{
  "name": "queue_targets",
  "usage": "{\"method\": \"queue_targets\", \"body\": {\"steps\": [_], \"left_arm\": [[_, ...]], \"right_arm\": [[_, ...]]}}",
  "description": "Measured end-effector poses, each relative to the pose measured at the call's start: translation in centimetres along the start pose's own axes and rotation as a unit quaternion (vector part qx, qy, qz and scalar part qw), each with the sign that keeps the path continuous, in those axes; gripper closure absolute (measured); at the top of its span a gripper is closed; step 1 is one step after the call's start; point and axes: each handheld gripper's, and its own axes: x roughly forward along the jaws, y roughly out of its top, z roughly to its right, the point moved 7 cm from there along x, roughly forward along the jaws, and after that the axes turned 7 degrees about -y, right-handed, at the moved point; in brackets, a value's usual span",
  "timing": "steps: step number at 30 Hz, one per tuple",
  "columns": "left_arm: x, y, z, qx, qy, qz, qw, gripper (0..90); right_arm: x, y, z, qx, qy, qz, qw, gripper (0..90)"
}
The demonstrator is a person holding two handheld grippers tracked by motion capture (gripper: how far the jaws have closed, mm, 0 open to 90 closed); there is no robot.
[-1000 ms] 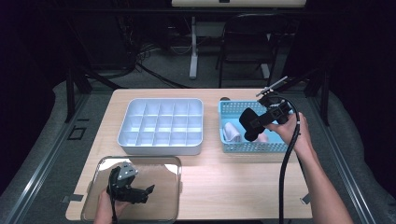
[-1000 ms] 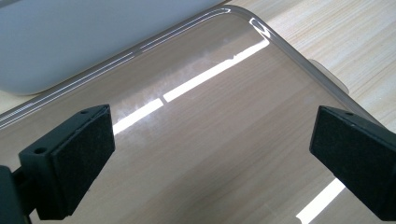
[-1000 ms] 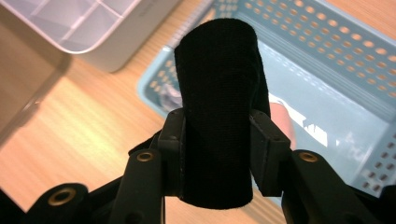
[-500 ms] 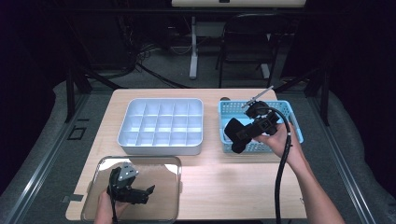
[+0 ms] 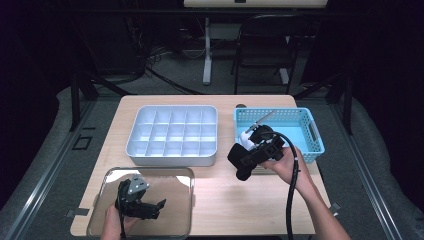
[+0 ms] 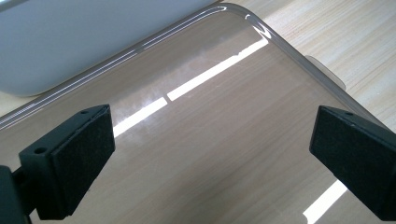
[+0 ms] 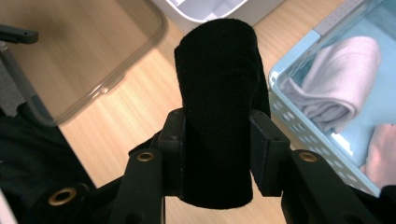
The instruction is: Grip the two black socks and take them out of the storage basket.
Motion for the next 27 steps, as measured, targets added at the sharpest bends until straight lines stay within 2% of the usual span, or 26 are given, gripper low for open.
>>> {"method": "queue_targets", "body": {"steps": [1, 5, 10, 14, 16, 20, 21, 27], "left_arm": [[0.0, 0.0, 0.0, -0.001, 0.0, 0.001, 1.0, 0.2], [0.0, 0.0, -0.1, 0.0, 0.002, 0.001, 1.0, 0.2], [0.3, 0.0, 0.1, -0.001, -0.003, 0.002, 1.0, 0.1], [0.6, 0.1, 0.4, 0.0, -0.012, 0.0, 0.9999, 0.1], [0.7, 0.2, 0.5, 0.001, -0.012, 0.0, 0.9999, 0.1], [0.7, 0.2, 0.5, 0.003, -0.011, -0.001, 0.9999, 0.1], [0.8, 0.2, 0.5, 0.004, -0.011, -0.001, 0.9999, 0.1], [0.9, -0.1, 0.3, 0.002, -0.011, -0.004, 0.9999, 0.1]], "right_arm": [[0.1, 0.0, -0.1, 0.003, 0.001, 0.006, 1.0, 61.8], [0.4, -0.5, -0.3, 0.001, 0.005, 0.0, 1.0, 61.8], [0.9, -1.0, -0.8, 0.01, 0.011, 0.012, 0.9998, 61.8], [1.7, -1.7, -1.3, 0.016, 0.016, 0.006, 0.9997, 61.8], [1.9, -2.1, -1.4, 0.011, 0.018, -0.002, 0.9998, 61.8], [2.5, -2.6, -2.1, 0.025, 0.027, 0.008, 0.9993, 61.9], [2.6, -2.8, -2.1, 0.016, 0.029, -0.002, 0.9995, 61.9], [3.6, -3.3, -2.5, 0.015, 0.03, -0.015, 0.9993, 61.9]]}}
